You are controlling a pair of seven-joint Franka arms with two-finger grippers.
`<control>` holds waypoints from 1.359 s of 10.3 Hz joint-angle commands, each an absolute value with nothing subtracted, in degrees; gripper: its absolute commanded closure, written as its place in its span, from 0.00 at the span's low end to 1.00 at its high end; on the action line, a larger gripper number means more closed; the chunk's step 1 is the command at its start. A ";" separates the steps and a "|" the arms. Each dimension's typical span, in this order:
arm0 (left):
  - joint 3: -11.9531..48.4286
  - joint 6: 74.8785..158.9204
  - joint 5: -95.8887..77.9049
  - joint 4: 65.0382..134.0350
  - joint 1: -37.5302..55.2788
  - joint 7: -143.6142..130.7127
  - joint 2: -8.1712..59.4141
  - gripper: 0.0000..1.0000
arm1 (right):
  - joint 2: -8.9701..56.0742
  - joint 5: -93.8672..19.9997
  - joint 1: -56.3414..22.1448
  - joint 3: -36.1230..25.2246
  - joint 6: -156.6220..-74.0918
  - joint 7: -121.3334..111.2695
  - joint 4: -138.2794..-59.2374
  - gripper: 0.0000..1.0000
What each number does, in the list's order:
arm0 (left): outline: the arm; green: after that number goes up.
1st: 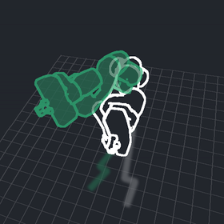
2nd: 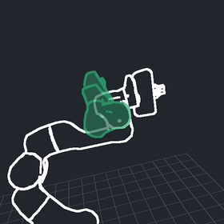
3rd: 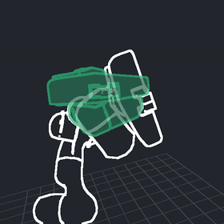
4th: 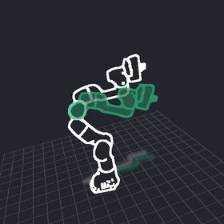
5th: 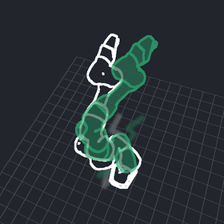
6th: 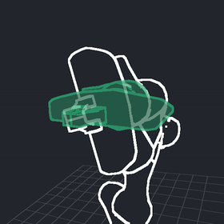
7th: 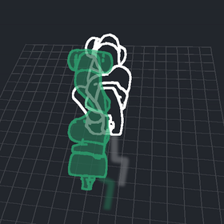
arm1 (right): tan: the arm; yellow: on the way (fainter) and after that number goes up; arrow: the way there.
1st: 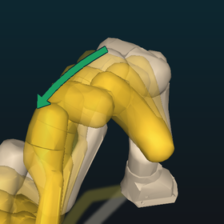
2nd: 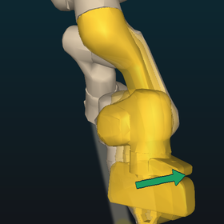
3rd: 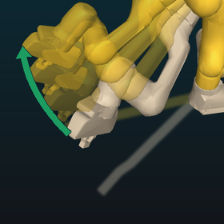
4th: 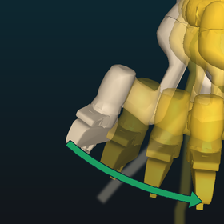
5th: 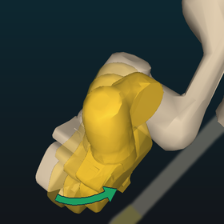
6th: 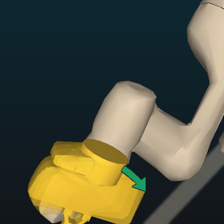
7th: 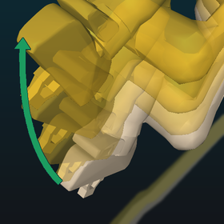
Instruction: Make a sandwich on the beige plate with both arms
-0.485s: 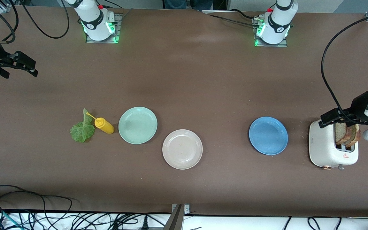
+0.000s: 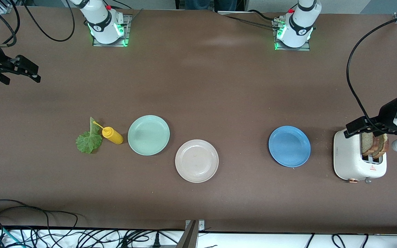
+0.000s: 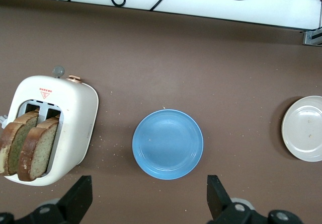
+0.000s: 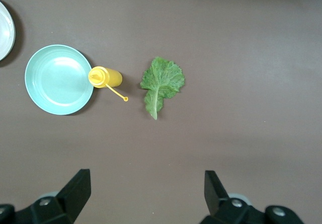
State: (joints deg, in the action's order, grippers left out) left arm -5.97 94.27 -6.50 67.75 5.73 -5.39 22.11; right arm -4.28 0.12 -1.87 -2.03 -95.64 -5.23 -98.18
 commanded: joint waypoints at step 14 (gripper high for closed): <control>-6.77 94.39 -8.44 68.38 5.98 -3.96 21.36 0.00 | -3.08 -1.23 -2.02 -2.64 -98.18 -5.63 -97.65 0.00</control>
